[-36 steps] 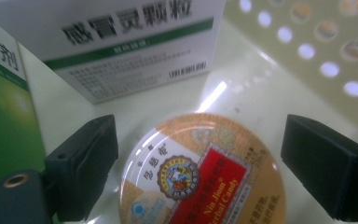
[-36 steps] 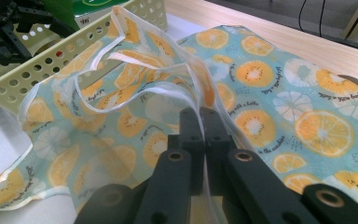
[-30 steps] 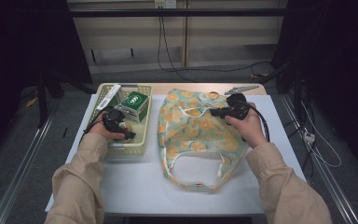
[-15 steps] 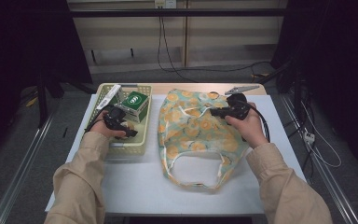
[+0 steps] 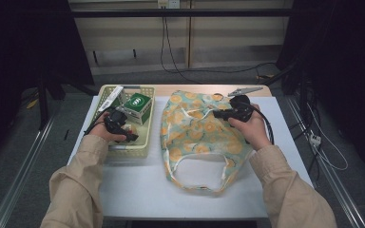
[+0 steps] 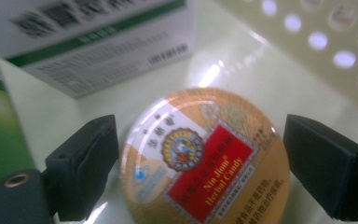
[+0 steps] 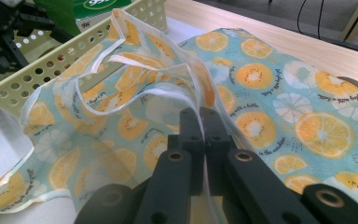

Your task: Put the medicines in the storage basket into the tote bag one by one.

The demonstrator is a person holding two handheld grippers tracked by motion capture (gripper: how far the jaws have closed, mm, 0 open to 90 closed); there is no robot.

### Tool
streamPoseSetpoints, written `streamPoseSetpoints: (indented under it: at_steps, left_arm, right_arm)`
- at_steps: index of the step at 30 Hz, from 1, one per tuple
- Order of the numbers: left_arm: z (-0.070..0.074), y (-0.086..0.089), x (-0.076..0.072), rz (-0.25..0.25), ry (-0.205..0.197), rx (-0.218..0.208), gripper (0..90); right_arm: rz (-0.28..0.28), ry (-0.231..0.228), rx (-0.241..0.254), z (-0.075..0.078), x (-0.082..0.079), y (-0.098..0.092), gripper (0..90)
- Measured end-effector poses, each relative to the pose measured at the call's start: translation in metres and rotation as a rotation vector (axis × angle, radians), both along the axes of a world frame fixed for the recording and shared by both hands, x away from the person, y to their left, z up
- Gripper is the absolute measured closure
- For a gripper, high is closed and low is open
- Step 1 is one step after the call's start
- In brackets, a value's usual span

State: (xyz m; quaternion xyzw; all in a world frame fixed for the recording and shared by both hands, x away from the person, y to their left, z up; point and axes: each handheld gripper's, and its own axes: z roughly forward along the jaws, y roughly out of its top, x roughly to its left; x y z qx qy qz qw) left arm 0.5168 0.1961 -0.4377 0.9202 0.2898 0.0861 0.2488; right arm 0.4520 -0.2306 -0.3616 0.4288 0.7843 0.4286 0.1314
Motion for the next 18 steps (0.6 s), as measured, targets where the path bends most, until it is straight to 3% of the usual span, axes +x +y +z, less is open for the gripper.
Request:
streamPoseSetpoints:
  at_steps: [4,6,9,11,13,15,18]
  left_arm:
    - [-0.003,0.002,0.001,0.004,0.024,-0.034,18.5]
    - [-0.003,0.002,0.001,-0.007,0.023,-0.024,20.0]
    - [-0.001,0.002,0.003,0.043,0.021,-0.014,20.3]
    - [0.004,0.004,0.005,0.078,0.020,-0.047,20.3]
    - [0.010,0.004,0.007,0.130,0.017,-0.114,20.3]
    - [0.019,0.004,0.008,0.137,0.007,-0.116,20.4]
    - [0.032,0.002,0.009,0.140,0.030,-0.134,20.4]
  right_arm:
    - [0.000,-0.001,0.004,0.000,0.000,-0.001,90.0]
    - [0.001,-0.002,0.002,0.000,0.000,-0.001,90.0]
    - [0.003,-0.003,0.007,0.001,0.000,0.000,90.0]
    - [0.005,-0.004,0.007,0.001,-0.001,0.000,90.0]
    - [0.003,-0.004,0.006,0.001,-0.001,-0.001,90.0]
    - [-0.001,-0.005,0.009,0.001,0.000,-0.002,90.0]
    - [-0.003,-0.006,0.012,0.001,0.000,-0.002,90.0]
